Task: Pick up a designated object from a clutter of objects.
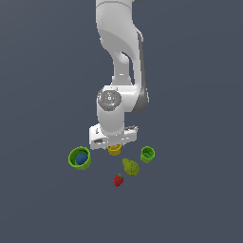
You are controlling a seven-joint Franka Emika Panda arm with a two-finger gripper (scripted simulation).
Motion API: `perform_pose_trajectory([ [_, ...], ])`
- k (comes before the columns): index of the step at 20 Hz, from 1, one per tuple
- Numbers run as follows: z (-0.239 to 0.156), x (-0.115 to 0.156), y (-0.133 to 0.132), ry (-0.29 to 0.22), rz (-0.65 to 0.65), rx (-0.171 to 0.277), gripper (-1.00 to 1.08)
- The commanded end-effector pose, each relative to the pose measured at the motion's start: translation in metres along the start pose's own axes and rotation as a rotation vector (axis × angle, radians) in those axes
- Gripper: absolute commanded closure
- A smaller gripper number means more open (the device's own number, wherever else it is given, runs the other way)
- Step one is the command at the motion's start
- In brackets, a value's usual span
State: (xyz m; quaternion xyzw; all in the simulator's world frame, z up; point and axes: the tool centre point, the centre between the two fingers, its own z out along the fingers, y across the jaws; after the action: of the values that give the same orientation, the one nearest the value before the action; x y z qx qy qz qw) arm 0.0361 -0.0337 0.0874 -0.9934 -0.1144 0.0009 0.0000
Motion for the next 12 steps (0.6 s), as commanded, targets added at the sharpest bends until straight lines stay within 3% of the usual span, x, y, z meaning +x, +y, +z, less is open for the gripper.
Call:
perform_pose_trajectory([
  [1, -0.019, 0.006, -0.008, 0.002, -0.001, -0.001, 1.08],
  [12, -0.129, 0.037, -0.058, 0.002, -0.001, -0.002, 1.08],
])
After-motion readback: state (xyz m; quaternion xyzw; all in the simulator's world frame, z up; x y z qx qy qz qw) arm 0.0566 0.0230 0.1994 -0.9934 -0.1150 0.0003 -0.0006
